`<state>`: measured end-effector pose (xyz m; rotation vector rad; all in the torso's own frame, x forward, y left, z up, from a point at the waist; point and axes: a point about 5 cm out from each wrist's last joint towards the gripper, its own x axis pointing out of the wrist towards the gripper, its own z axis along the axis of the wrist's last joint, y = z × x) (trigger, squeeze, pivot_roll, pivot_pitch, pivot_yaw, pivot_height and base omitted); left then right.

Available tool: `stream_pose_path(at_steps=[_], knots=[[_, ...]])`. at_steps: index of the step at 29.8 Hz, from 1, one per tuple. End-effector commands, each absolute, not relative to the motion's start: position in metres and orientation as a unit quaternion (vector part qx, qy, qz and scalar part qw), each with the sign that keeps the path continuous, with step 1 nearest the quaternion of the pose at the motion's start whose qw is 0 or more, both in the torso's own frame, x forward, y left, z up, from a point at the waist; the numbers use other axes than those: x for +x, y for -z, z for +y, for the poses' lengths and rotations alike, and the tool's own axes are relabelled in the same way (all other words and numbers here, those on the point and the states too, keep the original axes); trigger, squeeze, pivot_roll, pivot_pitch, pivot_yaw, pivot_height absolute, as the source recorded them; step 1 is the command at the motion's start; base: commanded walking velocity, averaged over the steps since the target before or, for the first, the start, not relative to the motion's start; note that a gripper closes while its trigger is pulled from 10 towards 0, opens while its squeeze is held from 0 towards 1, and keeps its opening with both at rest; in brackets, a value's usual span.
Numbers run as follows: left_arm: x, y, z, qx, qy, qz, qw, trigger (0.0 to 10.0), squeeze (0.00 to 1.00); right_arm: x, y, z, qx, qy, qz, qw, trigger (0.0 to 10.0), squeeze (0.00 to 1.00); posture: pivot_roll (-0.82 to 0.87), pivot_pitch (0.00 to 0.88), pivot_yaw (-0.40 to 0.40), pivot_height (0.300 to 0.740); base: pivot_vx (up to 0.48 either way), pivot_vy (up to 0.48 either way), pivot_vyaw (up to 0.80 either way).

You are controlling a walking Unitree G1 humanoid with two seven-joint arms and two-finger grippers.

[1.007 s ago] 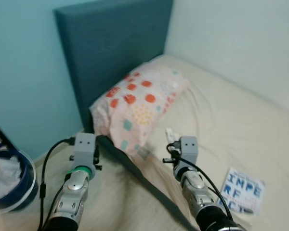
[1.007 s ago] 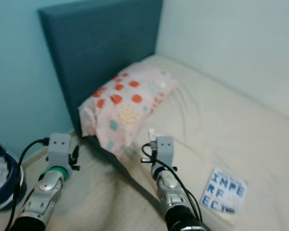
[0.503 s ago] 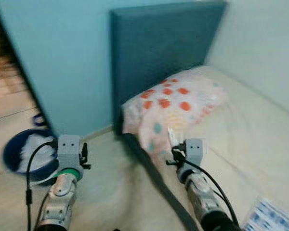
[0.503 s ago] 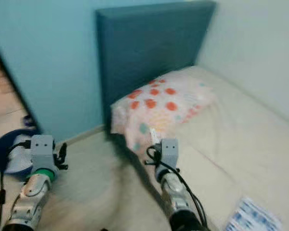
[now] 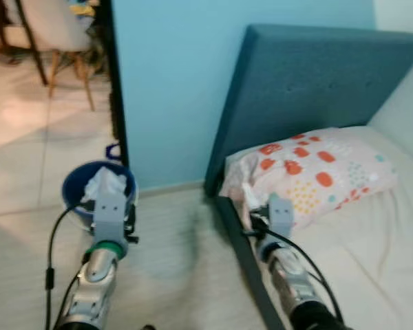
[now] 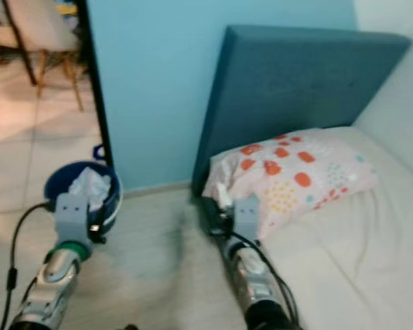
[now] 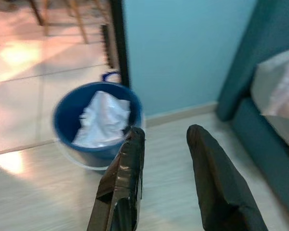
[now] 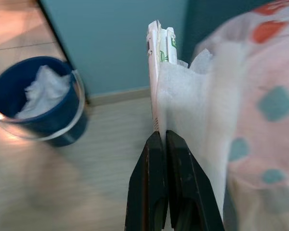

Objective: Clean up the room

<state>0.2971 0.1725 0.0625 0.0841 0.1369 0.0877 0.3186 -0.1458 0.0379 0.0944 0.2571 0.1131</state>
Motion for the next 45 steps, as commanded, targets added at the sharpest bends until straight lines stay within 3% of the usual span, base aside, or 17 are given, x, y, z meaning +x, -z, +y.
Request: stream_pose_path(at_steps=[1,24,45], knots=[[0.2968,-0.0605,0.1715,0.036,-0.051,0.075,0.995,10.0,0.0,0.3151,-0.0326,-0.1516,0.049,-0.048,0.14,0.988,10.0,0.0,0.08,0.017,-0.059,0.74,0.0,0.0,0.8],[0.2993,-0.06,0.1672,0.026,-0.037,0.079,0.996,10.0,0.0,0.3156,-0.0347,-0.1463,0.05,-0.058,0.136,0.988,10.0,0.0,0.06,0.022,-0.063,0.74,0.0,0.0,0.8],[0.3015,-0.0665,0.1672,0.016,-0.023,0.06,0.998,10.0,0.0,0.3153,-0.0341,-0.1437,0.062,-0.047,0.139,0.987,10.0,0.0,0.06,0.028,-0.056,0.74,0.294,0.0,0.0]])
